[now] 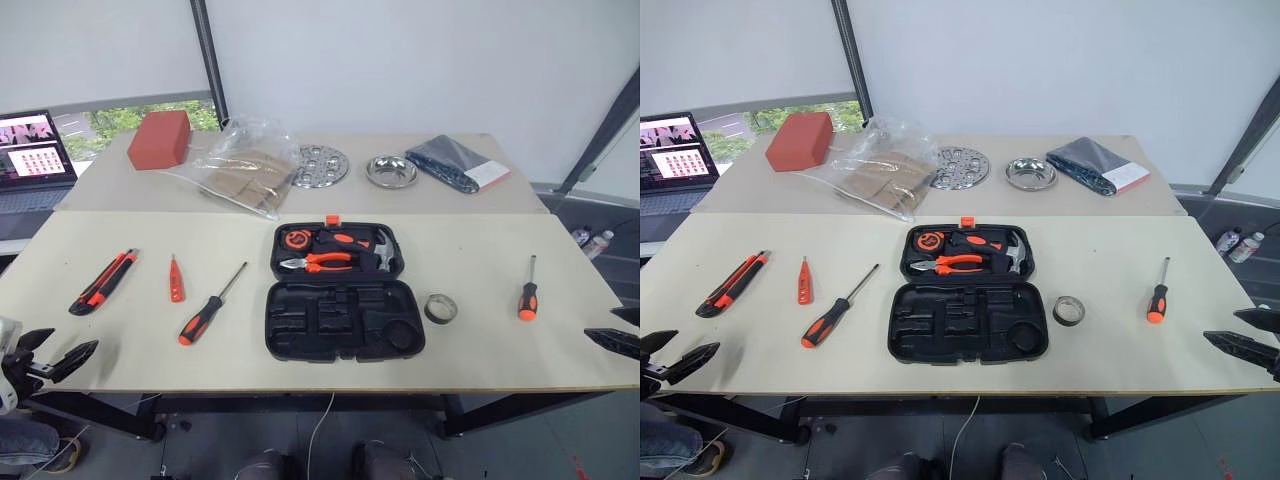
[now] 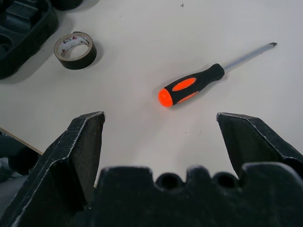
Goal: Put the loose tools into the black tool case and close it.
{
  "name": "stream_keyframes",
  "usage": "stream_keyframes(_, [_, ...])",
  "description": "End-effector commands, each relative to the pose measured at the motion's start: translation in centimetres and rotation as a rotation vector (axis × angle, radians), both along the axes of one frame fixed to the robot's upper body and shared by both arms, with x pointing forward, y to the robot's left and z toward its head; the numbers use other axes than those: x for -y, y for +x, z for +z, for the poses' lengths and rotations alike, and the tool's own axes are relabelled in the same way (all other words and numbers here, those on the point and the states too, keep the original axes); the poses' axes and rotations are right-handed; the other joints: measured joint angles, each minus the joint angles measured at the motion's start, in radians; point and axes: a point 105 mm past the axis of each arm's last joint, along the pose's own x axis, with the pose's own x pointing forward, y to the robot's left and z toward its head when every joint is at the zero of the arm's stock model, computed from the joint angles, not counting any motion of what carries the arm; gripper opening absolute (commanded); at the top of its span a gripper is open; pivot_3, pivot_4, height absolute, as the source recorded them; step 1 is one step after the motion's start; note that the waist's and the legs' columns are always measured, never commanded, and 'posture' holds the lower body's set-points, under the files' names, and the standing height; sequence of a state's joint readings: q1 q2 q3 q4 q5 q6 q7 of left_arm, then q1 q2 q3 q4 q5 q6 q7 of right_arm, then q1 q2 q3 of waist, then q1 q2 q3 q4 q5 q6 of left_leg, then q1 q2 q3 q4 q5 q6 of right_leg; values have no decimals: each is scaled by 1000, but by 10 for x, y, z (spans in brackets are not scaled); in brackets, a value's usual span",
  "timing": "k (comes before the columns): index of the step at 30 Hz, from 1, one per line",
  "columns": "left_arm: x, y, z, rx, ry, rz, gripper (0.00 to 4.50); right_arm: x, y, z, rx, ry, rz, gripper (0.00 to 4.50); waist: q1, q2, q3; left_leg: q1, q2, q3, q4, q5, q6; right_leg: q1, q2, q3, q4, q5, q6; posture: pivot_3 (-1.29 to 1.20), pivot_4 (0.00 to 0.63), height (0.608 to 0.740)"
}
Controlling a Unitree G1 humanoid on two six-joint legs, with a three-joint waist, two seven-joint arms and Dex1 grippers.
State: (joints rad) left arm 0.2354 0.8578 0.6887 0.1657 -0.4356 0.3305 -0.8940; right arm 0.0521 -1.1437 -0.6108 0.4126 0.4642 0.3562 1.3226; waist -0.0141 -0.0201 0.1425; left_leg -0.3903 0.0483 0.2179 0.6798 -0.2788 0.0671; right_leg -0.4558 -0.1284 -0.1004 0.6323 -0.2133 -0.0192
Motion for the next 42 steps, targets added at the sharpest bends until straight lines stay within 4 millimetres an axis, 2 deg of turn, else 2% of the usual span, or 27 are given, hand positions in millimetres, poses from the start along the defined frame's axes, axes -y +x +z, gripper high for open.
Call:
stream_keyframes(1, [0,2,13,26,44,-2,4500,8,4,12,71,-43,-25,4400,0,0,0,0,0,0,0,0,0,0,0,0,0,0,0,0,150,736])
stream_keyframes(4, [3,9,16,31,20,17,4500,17,5,12,98,-95,-57,4400,0,0,0,0,0,0,0,0,0,0,0,0,0,0,0,0,150,736])
stream_keyframes(7, [19,20,25,39,-2,-40,4500,5,6,19,131,-105,1,4400,3,0,0,0,0,0,0,0,0,0,0,-1,0,0,0,0,150,736])
stream_keyframes(10, [48,38,46,83,-57,-126,4500,-25,12,34,194,-78,96,4400,3,0,0,0,0,0,0,0,0,3,0,-1,1,0,1,0,150,736])
stream_keyframes(13, [91,55,57,87,-68,-248,4500,-63,16,46,237,-41,204,4400,3,0,0,0,0,0,1,1,-1,3,0,0,2,1,2,0,150,736])
stream_keyframes(16, [114,66,53,40,-36,-282,4500,-103,20,54,274,-7,291,4400,2,0,0,0,-1,0,0,1,-1,4,1,1,2,1,2,0,150,736])
stream_keyframes(20, [136,74,42,-50,-21,-315,4500,-162,15,62,297,17,458,4400,-2,0,0,1,0,1,0,2,-2,4,7,1,5,1,2,0,150,736])
stream_keyframes(24, [149,74,26,-157,-7,-337,4500,-198,8,64,308,22,563,4400,3,0,0,1,0,2,1,2,-2,2,13,1,8,1,1,0,150,736])
stream_keyframes(26, [148,74,11,-234,3,-311,4500,-219,4,67,327,23,627,4400,5,-1,1,1,0,2,1,2,-2,2,13,1,8,1,1,0,150,736])
stream_keyframes(28, [144,74,-2,-299,1,-277,4500,-231,2,71,344,27,660,4400,6,-1,1,1,-1,2,1,2,-3,2,13,2,8,1,1,0,150,736])
stream_keyframes(30, [149,72,-9,-316,3,-305,4500,-239,2,74,355,30,677,4400,6,-2,1,1,-1,2,1,2,-3,1,13,2,8,1,1,0,150,736])
stream_keyframes(33, [154,70,-21,-333,9,-336,3823,-247,3,73,349,24,699,4500,8,-2,1,1,0,2,1,2,-3,1,12,2,8,1,1,0,150,736])
stream_keyframes(36, [163,66,-27,-344,-32,-381,2717,-254,2,69,329,9,731,4500,12,-2,1,1,-1,2,1,2,-3,1,11,2,8,1,1,0,150,736])
stream_keyframes(40, [166,64,-23,-329,-30,-426,1370,-254,-1,59,268,-15,763,4500,18,-2,1,1,-1,2,1,2,-3,1,7,1,8,1,1,0,150,736])
stream_keyframes(41, [167,66,-17,-312,-33,-434,1019,-254,-3,55,244,-18,774,4500,20,-2,1,1,-1,2,2,2,-3,1,7,0,8,1,1,0,150,736])
stream_keyframes(42, [167,68,-10,-289,-35,-441,957,-255,-6,52,227,-19,784,4500,21,-2,1,0,-1,2,2,2,-3,1,7,0,8,1,1,0,150,736])
